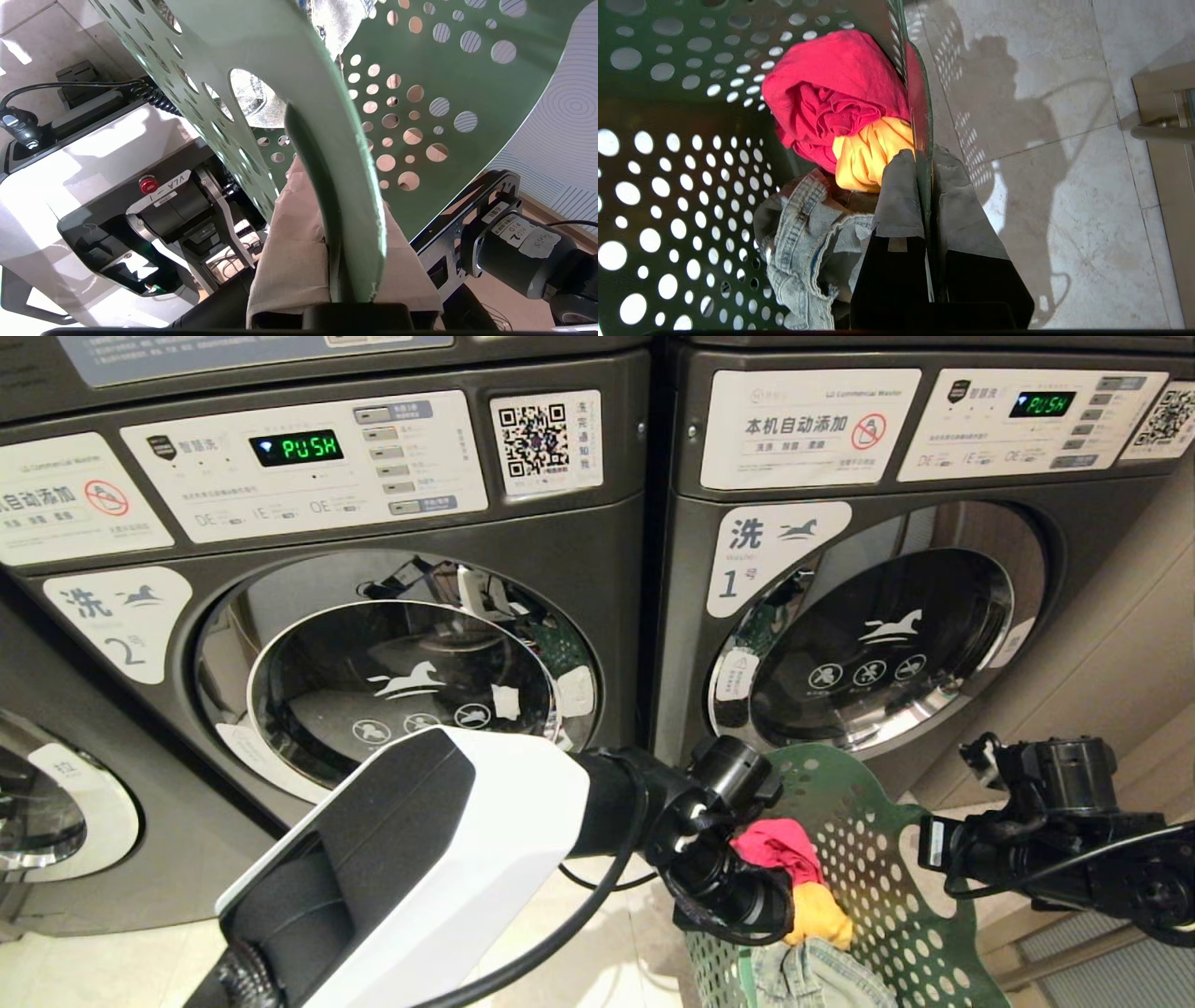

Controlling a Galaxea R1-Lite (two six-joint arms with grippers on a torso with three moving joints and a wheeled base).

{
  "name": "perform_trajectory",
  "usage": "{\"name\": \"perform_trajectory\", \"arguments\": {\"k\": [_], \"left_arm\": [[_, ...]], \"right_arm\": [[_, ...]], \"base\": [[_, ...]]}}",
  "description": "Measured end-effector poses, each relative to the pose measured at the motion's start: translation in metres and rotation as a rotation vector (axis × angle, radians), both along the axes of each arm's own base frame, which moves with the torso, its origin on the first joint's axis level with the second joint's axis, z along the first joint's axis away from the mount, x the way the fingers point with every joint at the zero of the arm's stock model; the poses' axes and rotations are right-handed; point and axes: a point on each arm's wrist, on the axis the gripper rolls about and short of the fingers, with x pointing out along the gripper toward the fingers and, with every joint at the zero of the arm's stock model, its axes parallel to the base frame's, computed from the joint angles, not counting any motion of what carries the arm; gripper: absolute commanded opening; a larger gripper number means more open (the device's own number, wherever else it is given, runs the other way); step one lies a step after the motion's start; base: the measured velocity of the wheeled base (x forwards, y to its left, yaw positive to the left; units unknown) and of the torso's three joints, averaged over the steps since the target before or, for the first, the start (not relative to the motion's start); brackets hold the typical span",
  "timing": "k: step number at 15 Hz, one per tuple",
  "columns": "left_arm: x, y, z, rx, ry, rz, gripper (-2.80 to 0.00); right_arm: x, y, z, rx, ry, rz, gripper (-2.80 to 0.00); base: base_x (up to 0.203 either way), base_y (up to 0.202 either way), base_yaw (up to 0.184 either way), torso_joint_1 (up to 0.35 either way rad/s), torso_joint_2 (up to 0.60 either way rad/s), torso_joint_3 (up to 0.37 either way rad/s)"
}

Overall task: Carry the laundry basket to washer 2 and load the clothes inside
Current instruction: Pick up the clothes basket and put it beside the washing machine

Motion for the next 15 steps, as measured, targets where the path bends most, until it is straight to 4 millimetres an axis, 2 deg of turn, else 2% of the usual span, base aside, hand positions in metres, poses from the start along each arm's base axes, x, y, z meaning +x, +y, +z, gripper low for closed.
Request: {"name": "perform_trajectory", "arguments": {"k": [9,15], "left_arm": [[-0.0001,0.0001,0.0012,-0.002,-0.003,-0.002,-2.8],[-0.0005,0.0,0.0026,-0.005,-0.005,-0.003,-2.8]], "right_arm": [[0.0025,0.0,-0.0016,-0.007,-0.013,0.0,-2.8],[0.0029,-0.0009,-0.0009,-0.036,-0.017,0.0,-2.8]], "base": [[0.0,0.0,0.0,-0.004,0.01,0.005],[0.0,0.0,0.0,-0.17,0.4,0.228]]}}
